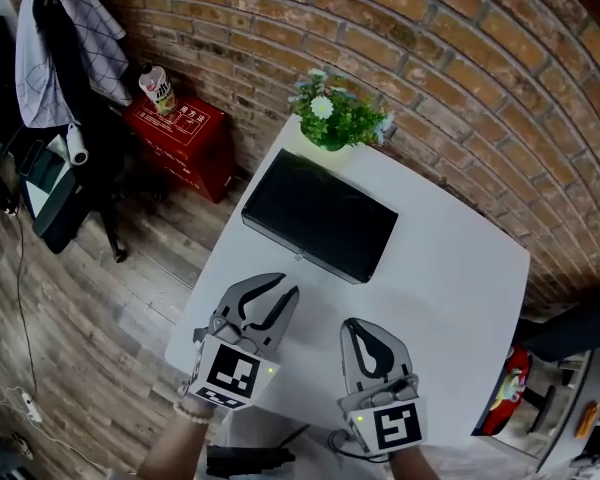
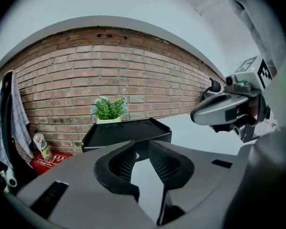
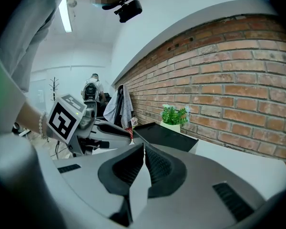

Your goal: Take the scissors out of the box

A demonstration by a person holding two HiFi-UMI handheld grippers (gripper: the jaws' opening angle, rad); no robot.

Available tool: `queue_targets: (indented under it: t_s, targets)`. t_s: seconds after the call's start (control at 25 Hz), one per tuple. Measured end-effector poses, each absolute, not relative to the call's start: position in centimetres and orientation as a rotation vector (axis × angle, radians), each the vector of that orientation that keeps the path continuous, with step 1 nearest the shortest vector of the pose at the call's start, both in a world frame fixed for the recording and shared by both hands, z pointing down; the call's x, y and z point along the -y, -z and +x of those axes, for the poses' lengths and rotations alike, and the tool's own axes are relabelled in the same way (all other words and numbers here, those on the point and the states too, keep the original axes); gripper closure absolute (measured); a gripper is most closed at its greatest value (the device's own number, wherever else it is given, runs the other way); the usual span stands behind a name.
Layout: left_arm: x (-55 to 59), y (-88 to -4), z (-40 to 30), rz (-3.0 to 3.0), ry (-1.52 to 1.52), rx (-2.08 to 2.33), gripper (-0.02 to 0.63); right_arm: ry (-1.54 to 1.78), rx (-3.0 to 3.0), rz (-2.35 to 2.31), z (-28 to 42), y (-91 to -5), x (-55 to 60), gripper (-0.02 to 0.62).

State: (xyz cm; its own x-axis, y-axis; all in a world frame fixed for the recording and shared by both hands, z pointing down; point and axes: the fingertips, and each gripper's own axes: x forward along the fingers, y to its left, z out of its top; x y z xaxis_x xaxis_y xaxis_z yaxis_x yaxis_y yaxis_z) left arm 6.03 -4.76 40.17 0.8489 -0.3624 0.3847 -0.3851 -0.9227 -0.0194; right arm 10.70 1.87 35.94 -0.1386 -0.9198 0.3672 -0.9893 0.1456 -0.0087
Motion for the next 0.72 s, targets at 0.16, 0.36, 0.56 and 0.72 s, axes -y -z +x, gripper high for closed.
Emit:
queue_targets:
  t_s: [0.16, 0.36, 0.56, 0.72]
  targets:
    - [6.0, -42.5, 6.5, 2.924, -0.669, 0.643, 0.518, -0.381, 2.165, 1.835, 11.0, -37.0, -1.4, 0.551]
    - [7.4, -44.2, 7.7, 2.906, -0.719, 0.678, 0.514, -0.41, 2.174, 1.816, 11.3, -38.0, -1.0, 0.551]
    - [8.1, -46.3, 8.5, 2.878, -0.77, 0.683, 0.508, -0.429, 2.18, 1.818, 11.7, -38.7, -0.6, 0.551]
    - [8.6, -47.4, 8.8, 2.866, -0.807, 0.683, 0.506, -0.441, 2.181, 1.815, 11.9, -39.1, -0.2, 0.551]
